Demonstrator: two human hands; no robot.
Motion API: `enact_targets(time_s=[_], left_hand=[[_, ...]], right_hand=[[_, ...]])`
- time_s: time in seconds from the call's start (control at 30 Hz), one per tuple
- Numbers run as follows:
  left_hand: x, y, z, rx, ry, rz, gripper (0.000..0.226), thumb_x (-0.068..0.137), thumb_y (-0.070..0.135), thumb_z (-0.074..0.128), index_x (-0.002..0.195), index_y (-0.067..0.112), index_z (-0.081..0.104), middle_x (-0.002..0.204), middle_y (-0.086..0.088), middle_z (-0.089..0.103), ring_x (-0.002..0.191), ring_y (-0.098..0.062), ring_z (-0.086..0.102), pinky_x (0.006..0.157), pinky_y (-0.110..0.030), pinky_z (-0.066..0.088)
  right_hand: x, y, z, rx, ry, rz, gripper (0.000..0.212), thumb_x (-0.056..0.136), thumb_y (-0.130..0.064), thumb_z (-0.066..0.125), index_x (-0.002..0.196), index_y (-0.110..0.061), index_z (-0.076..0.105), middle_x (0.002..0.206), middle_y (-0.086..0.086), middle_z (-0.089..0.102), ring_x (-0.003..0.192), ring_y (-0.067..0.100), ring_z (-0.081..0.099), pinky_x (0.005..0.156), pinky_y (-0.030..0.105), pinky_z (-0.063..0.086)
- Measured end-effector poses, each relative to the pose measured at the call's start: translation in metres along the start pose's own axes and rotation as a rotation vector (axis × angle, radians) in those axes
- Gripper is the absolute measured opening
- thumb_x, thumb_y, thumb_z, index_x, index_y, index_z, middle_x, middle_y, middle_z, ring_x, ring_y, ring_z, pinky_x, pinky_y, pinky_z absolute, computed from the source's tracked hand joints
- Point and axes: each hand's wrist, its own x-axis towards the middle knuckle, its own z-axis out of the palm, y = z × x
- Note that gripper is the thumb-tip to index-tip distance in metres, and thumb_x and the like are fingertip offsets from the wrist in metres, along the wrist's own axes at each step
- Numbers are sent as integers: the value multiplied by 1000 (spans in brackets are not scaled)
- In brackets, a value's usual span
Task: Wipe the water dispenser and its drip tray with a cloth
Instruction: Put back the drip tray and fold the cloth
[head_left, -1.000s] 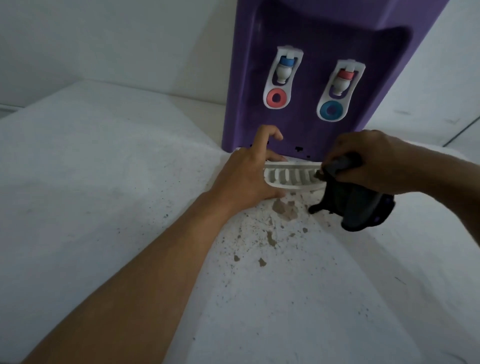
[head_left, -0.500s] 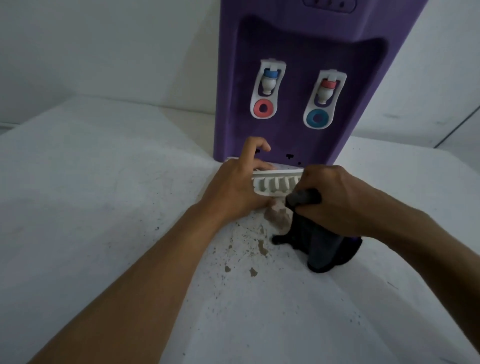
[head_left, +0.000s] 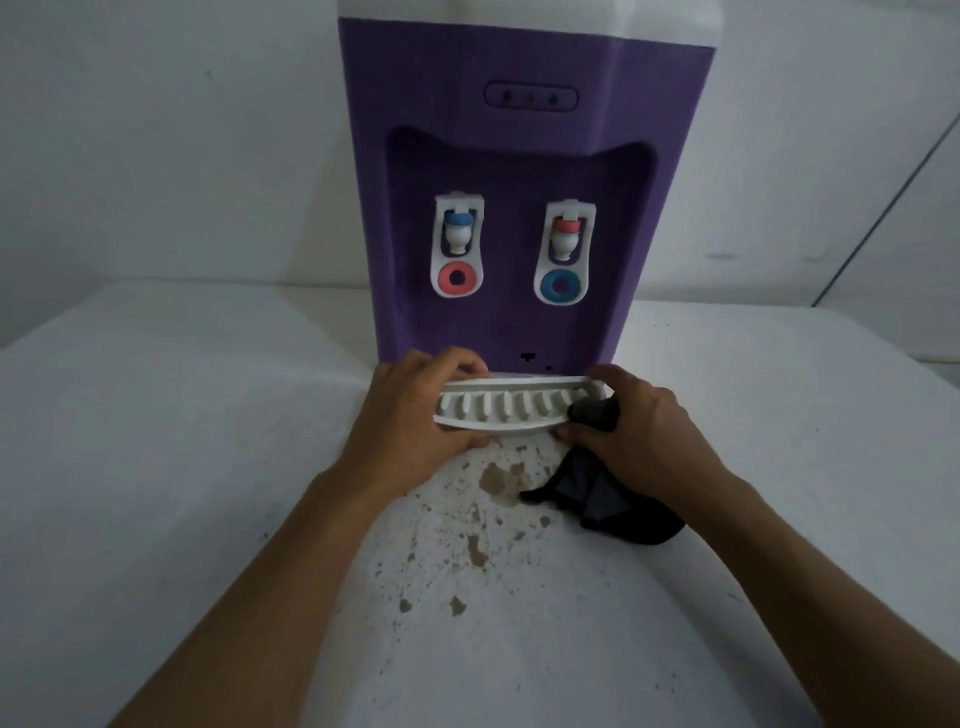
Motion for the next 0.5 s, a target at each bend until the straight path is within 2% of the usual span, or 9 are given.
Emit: enact_targets(time_s=[0.07, 0.2, 0.33, 0.43, 0.5], left_hand=[[3, 0, 1, 14, 40, -18, 69, 60, 29, 102, 120, 26, 67, 108, 25, 59, 105, -11, 61, 94, -46, 54], [9, -4, 6, 61, 76, -78, 64, 65, 23, 100, 121, 20, 70, 117, 9, 57, 105, -10, 59, 90, -31, 56], [9, -10, 13, 116, 73, -105, 52, 75, 23, 95, 122, 13, 74, 119, 4, 60, 108, -13, 59, 93, -31, 55], [11, -11, 17, 151, 53, -94, 44, 85, 23, 87, 125, 10, 73, 120, 1, 64, 110, -16, 61, 95, -35, 56], [15, -12, 19, 151, 36, -101, 40, 89, 22, 84, 125, 10, 73, 120, 2, 65, 111, -17, 62, 96, -37, 57]], right_hand=[[3, -2, 2, -15, 12, 12, 61, 84, -54, 78, 135, -34, 53, 120, 2, 70, 84, 16, 58, 73, 31, 49], [10, -7, 4, -71, 48, 12, 57, 87, -55, 75, 134, -31, 55, 124, 3, 70, 99, 24, 69, 77, 36, 55], [17, -15, 5, -156, 69, -27, 49, 93, -55, 68, 131, -26, 59, 126, 4, 69, 101, 26, 70, 81, 38, 58], [25, -18, 5, -201, 83, -27, 34, 99, -50, 62, 116, -21, 65, 115, 5, 70, 90, 25, 69, 80, 41, 61], [27, -18, 6, -217, 84, -31, 31, 101, -48, 59, 111, -20, 65, 112, 4, 70, 87, 24, 68, 78, 40, 61]])
